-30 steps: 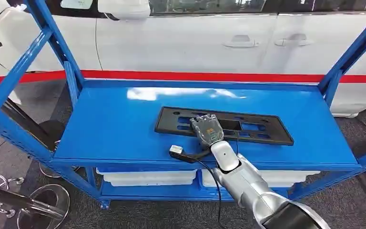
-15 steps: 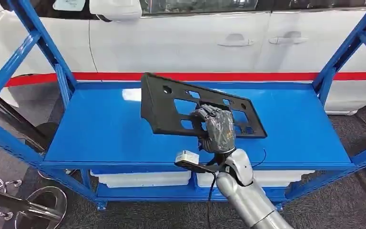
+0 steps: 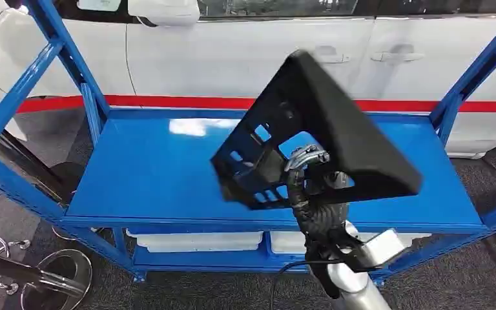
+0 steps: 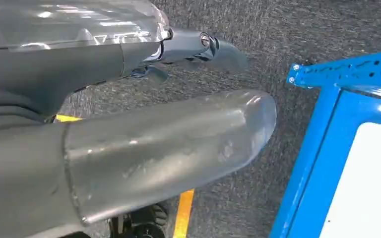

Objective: Take the parts from the cabinet and place them on the table.

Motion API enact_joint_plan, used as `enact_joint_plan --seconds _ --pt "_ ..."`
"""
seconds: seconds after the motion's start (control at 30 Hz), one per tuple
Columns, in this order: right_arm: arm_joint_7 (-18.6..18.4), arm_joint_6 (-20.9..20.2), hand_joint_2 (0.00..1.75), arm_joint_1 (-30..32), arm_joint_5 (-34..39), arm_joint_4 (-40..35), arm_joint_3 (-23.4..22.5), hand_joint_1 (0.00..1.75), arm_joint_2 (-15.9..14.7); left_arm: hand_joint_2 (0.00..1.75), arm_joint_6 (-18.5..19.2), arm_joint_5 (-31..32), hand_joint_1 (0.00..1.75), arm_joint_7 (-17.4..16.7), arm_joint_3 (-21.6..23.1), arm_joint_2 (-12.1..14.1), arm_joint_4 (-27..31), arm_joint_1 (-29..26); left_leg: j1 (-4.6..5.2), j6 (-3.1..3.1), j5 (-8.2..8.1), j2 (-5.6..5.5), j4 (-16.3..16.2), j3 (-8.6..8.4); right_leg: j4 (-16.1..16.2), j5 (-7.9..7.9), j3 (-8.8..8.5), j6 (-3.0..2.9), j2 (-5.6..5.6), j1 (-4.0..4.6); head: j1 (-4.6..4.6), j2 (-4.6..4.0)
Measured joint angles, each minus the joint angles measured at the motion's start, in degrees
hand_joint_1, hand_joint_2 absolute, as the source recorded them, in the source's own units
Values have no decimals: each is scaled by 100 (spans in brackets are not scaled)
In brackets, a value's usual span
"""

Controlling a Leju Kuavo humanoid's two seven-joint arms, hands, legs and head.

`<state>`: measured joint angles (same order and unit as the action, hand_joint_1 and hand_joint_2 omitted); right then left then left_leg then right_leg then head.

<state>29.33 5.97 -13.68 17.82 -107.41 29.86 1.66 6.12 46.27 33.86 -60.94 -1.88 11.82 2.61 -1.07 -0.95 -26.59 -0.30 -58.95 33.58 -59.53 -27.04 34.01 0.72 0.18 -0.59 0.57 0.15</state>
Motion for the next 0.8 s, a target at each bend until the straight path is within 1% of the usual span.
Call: enact_joint_plan --seconds 0.03,0.07,0.1,0.13,0.17,0.2,0.23,0.27,0.3,0.33,0.37,0.4,0.43,0.47,0.5,0.53,0.57,0.6,0.63,0.67,0.7,0.73,0.77,0.8 --pt "-221 -627 175 16 642 -157 68 168 -2 0 -13 2 0 -9 -17 0 0 -5 -7 34 8 0 12 -1 0 17 11 -25 11 0 4 -2" --pt "-400 -1254 175 56 1212 -257 136 168 -7 0 -20 4 0 -29 -42 -2 0 -7 -9 75 10 0 24 -12 0 13 14 -41 17 19 4 -2" --pt "-470 -1630 175 113 1461 -316 186 168 -7 0 -22 9 0 -44 -57 -7 0 -6 -24 115 22 -1 53 -28 2 12 11 -76 16 41 2 0" --pt "-507 -1876 175 159 1580 -364 225 168 -7 0 -26 15 0 -57 -74 -9 0 -5 -26 159 16 -5 62 -46 60 39 -9 -130 13 8 4 0" --pt "-515 -2034 175 199 1610 -386 262 168 -7 0 -35 31 0 -63 -89 -15 0 -9 -49 171 -61 4 -15 -21 107 65 -53 -173 -18 -14 2 0" --pt "-522 -2116 175 227 1650 -404 293 168 -7 0 -37 35 0 -70 -103 -20 0 -12 -45 179 -237 7 -236 59 118 92 -68 -228 -28 -12 4 0" --pt "-588 -2241 175 246 1729 -410 327 168 -7 0 -35 31 0 -70 -124 -24 0 -12 -45 187 -499 4 -643 237 116 94 -60 -249 -44 -3 2 0" --pt "-662 -2438 175 288 1790 -408 361 168 -15 0 -35 28 0 -77 -140 -24 0 -11 -42 203 -747 5 -1123 447 107 97 -45 -256 -45 11 4 0" --pt "-716 -2635 175 342 1814 -393 385 168 -24 0 -41 37 0 -90 -148 -24 0 -16 -42 213 -907 5 -1528 623 91 97 -22 -259 -50 27 4 0" --pt "-749 -2831 175 395 1800 -373 436 168 -46 0 -61 52 0 -107 -155 -24 0 -25 -42 214 -923 6 -1696 689 73 97 1 -259 -49 36 2 0" --pt "-782 -3028 175 445 1694 -347 500 168 -61 0 -85 70 0 -122 -166 -24 0 -29 -42 207 -813 6 -1593 621 55 97 16 -259 -47 41 4 -2" --pt "-797 -3137 175 491 1623 -323 564 168 -72 0 -103 92 0 -131 -175 -26 0 -26 -42 190 -602 6 -1240 423 37 97 26 -259 -46 45 4 0" --pt "-799 -3180 175 521 1575 -299 619 168 -87 0 -116 101 0 -138 -177 -24 0 -21 -41 170 -362 7 -728 139 12 97 35 -258 -45 46 4 0" --pt "-791 -3195 175 532 1529 -281 653 168 -96 0 -124 105 0 -138 -179 -22 0 -14 -38 139 -177 6 -198 -155 -25 91 52 -248 -43 48 4 0" --pt "-780 -3198 175 530 1486 -266 673 168 -103 0 -124 105 0 -146 -181 -20 0 -2 -1 111 -254 3 -55 -196 -64 85 89 -218 -41 80 2 0" --pt "-769 -3200 175 534 1448 -253 697 168 -116 0 -124 105 0 -153 -181 -22 0 -2 12 87 -190 -7 -44 -183 -75 97 103 -191 -28 80 2 0" --pt "-758 -3200 175 534 1438 -240 719 168 -118 0 -124 107 0 -155 -184 -22 0 -9 23 67 -173 -7 -50 -167 -64 125 108 -150 -30 73 2 -2" --pt "-758 -3202 175 538 1431 -231 734 168 -127 0 -131 107 0 -155 -186 -20 0 -13 37 33 -151 -7 -55 -163 -34 161 106 -111 -27 64 4 -2" --pt "-749 -3195 175 545 1374 -224 752 168 -138 0 -131 109 0 -155 -186 -22 0 -10 18 -11 -97 -2 -23 -151 -28 194 112 -66 -19 81 2 0" --pt "-738 -3180 175 554 1280 -218 769 168 -151 0 -131 114 0 -155 -186 -28 0 1 -25 -55 -22 29 16 -123 -78 118 139 -39 -11 54 2 0" --pt "-716 -3147 175 562 1199 -213 780 168 -153 0 -131 114 0 -155 -188 -28 0 11 -23 -97 18 30 25 -80 -217 -106 197 -14 -11 47 0 0" --pt "-658 -3080 175 572 1078 -207 789 168 -157 0 -131 114 0 -155 -188 -28 0 19 -20 -139 52 40 25 -21 -558 -426 312 11 -10 28 2 -2" --pt "-590 -2989 175 592 934 -194 793 168 -160 0 -131 114 0 -155 -190 -28 0 20 -14 -143 95 43 24 36 -976 -708 449 34 -12 13 2 0" --pt "-524 -2899 175 617 789 -181 798 168 -160 0 -131 114 0 -155 -194 -28 0 18 -12 -141 135 45 22 99 -1370 -924 565 53 -12 4 0 0"
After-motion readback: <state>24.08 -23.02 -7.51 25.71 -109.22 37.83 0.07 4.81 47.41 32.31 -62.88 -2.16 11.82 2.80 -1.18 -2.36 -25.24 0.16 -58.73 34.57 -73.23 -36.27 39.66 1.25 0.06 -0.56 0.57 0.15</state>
